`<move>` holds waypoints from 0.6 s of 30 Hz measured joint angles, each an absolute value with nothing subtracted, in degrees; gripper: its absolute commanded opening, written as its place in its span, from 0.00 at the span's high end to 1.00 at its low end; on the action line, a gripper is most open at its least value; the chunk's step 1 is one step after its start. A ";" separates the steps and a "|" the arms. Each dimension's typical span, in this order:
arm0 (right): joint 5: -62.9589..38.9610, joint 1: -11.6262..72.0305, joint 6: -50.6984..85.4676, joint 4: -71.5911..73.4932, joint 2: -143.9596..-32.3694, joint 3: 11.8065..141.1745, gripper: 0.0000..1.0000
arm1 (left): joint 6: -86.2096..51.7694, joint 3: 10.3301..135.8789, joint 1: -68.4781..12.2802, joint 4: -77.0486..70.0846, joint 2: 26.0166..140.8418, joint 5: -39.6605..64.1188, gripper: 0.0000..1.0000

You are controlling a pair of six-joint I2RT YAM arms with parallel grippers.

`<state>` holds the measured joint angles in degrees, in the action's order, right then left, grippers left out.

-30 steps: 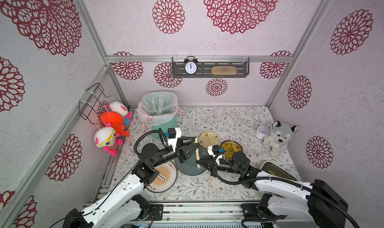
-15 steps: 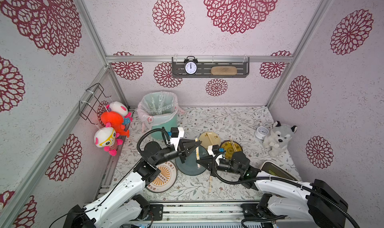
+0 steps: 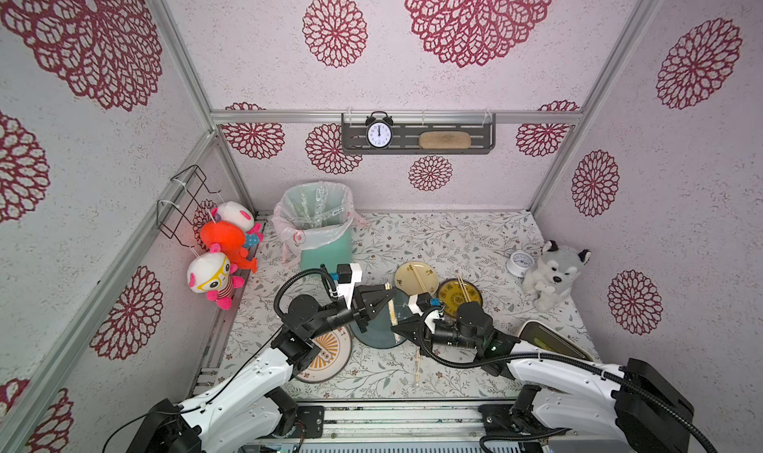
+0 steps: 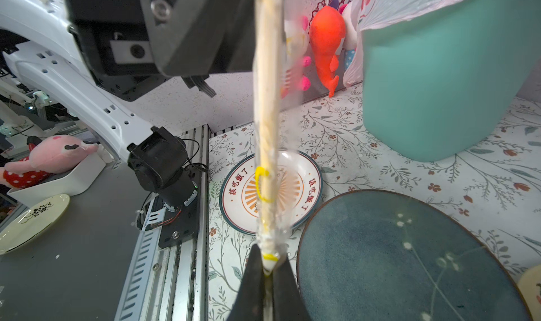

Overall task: Remove the packaging of disposable chopsticks
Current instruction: Remove the packet bag from the disposable chopsticks.

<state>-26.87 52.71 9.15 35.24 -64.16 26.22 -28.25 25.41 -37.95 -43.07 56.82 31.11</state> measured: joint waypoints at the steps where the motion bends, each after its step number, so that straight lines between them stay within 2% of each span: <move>1: -27.00 52.73 9.04 34.87 -64.14 26.22 1.00 | -28.53 24.97 -38.22 -44.14 57.49 31.09 0.93; 18: -26.57 52.73 8.60 26.22 -60.55 26.22 1.00 | -30.44 19.94 -41.36 -57.60 63.99 27.42 0.91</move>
<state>-26.57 52.73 8.60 26.22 -60.55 26.22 -30.44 19.94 -41.36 -57.60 63.99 27.42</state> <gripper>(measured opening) 0.075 0.090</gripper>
